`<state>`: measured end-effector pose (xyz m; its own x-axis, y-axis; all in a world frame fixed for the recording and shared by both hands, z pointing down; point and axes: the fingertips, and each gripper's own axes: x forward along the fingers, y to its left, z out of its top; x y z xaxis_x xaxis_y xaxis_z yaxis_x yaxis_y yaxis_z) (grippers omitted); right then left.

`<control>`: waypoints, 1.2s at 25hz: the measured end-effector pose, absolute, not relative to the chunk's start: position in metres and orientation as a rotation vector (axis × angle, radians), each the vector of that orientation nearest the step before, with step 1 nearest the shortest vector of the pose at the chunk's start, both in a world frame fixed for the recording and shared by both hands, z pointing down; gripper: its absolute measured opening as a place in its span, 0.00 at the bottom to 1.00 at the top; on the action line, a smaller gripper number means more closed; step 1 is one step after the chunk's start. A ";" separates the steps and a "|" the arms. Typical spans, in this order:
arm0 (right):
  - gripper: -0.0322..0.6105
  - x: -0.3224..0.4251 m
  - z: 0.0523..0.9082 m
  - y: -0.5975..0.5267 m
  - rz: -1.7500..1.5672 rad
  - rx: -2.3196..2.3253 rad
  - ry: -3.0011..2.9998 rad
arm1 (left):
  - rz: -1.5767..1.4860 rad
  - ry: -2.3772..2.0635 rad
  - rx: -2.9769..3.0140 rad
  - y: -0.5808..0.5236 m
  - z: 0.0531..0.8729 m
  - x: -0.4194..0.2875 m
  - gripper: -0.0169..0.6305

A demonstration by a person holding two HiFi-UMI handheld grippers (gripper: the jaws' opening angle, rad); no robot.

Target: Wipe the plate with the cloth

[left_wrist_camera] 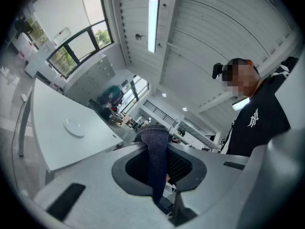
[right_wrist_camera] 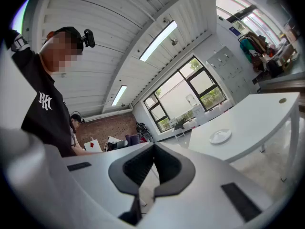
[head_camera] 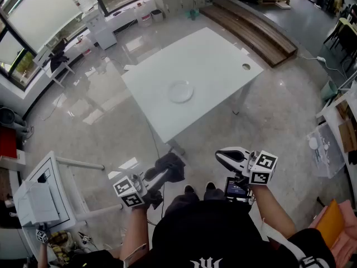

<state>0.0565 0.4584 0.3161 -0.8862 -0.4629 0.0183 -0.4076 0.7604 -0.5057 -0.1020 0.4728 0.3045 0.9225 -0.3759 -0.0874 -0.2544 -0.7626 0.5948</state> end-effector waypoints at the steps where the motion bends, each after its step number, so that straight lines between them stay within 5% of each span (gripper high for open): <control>1: 0.06 0.058 0.317 0.457 -0.772 -0.708 2.855 | -0.261 -0.448 2.476 0.472 0.306 -0.099 0.10; 17: 0.06 0.104 0.319 0.438 -0.791 -0.636 2.774 | -0.136 -0.645 2.497 0.434 0.313 -0.074 0.10; 21: 0.19 0.109 0.321 0.427 -0.776 -0.605 2.767 | -0.189 -0.710 2.498 0.421 0.307 -0.081 0.10; 30: 0.13 0.088 0.337 0.377 -0.828 -0.592 2.760 | -0.173 -0.701 2.476 0.363 0.328 -0.099 0.10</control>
